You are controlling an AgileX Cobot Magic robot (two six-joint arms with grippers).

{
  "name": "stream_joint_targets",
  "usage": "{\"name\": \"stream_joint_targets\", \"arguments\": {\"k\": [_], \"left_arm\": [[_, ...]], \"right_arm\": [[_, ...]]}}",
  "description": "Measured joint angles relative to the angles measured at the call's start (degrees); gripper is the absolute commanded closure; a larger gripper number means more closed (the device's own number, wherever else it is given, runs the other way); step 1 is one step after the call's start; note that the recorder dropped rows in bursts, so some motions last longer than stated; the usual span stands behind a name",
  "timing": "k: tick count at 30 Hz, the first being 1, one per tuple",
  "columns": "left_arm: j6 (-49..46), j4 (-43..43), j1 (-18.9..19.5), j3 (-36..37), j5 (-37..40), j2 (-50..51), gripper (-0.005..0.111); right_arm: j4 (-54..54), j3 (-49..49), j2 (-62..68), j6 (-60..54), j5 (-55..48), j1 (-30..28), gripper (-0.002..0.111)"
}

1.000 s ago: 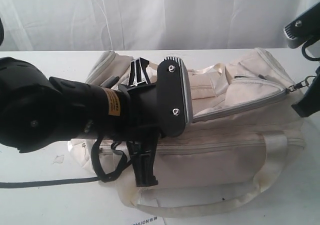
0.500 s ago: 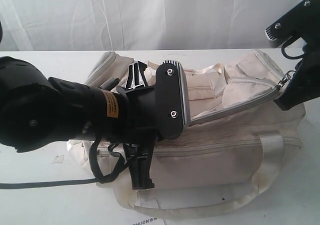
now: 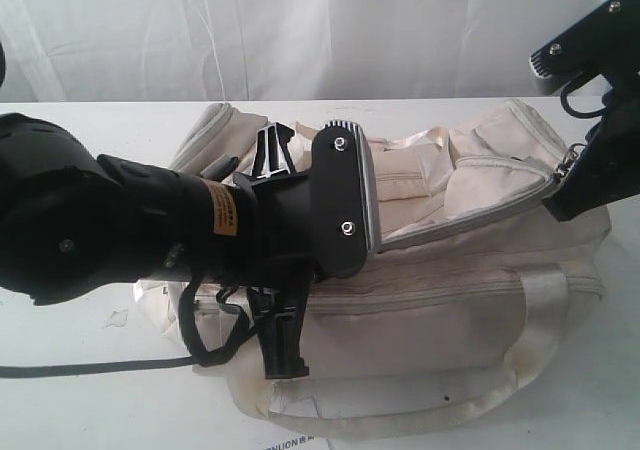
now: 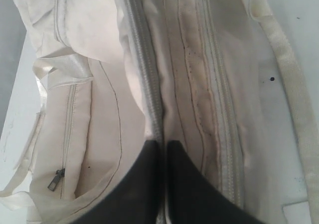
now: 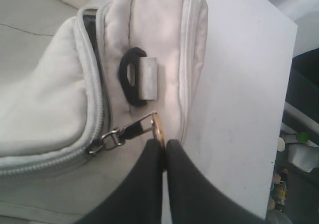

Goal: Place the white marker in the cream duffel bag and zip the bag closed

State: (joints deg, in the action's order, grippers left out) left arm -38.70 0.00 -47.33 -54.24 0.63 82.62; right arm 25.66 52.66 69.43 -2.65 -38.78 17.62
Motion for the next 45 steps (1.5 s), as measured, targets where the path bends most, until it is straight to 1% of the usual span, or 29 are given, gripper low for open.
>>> {"name": "stream_joint_targets", "arguments": {"k": [2,3,6,8,10,11,14,16,20,24,31,37,39,43,45], "left_arm": [[0.1,0.0,0.0,0.0,0.0,0.0,0.106],[0.1,0.0,0.0,0.0,-0.1,0.0,0.103],[0.7,0.0,0.0,0.0,-0.6,0.0,0.085],[1.7,0.0,0.0,0.0,-1.8,0.0,0.067],[3.8,0.0,0.1,0.0,-3.6,0.1,0.056],[5.4,0.0,0.1,0.0,-5.2,0.3,0.053],[9.7,0.0,0.0,0.0,-9.7,1.1,0.053],[9.9,0.3,-0.7,0.0,-11.4,1.9,0.054],[5.3,0.7,-3.8,0.0,-12.5,4.2,0.054],[3.2,0.9,-5.4,0.0,-14.0,6.0,0.054],[2.7,0.9,-5.5,0.0,-20.6,6.6,0.056],[2.5,-1.0,-5.5,0.0,-21.7,9.1,0.056],[2.5,-2.1,-5.5,0.0,-21.7,10.2,0.06],[2.3,-5.2,-5.5,0.0,-21.7,11.3,0.069],[1.1,-5.8,-5.5,0.0,-21.7,11.5,0.068]], "right_arm": [[-0.3,0.0,0.0,0.0,0.0,0.0,0.108],[-0.3,0.0,0.0,0.0,0.0,0.0,0.108],[-0.3,0.0,0.0,0.0,0.0,0.0,0.108],[-0.3,0.0,0.0,0.0,0.0,0.0,0.108],[-0.3,0.0,0.0,0.0,0.0,0.0,0.108],[-0.4,0.0,0.0,0.0,0.0,0.0,0.108],[-0.9,0.0,0.1,0.0,0.1,0.0,0.108],[-1.4,0.0,0.1,0.0,0.5,0.0,0.108],[-1.5,0.0,0.1,0.0,0.5,0.0,0.108],[-1.6,0.0,0.1,0.0,0.5,0.0,0.108],[-1.6,0.0,0.1,0.0,0.5,0.0,0.108],[-2.1,0.0,0.1,0.0,1.4,0.0,0.108],[-2.7,0.0,0.1,0.0,1.5,0.0,0.108],[-3.4,0.0,0.1,0.0,1.7,0.0,0.108],[-3.6,0.0,0.1,0.0,1.7,0.0,0.108]]}}
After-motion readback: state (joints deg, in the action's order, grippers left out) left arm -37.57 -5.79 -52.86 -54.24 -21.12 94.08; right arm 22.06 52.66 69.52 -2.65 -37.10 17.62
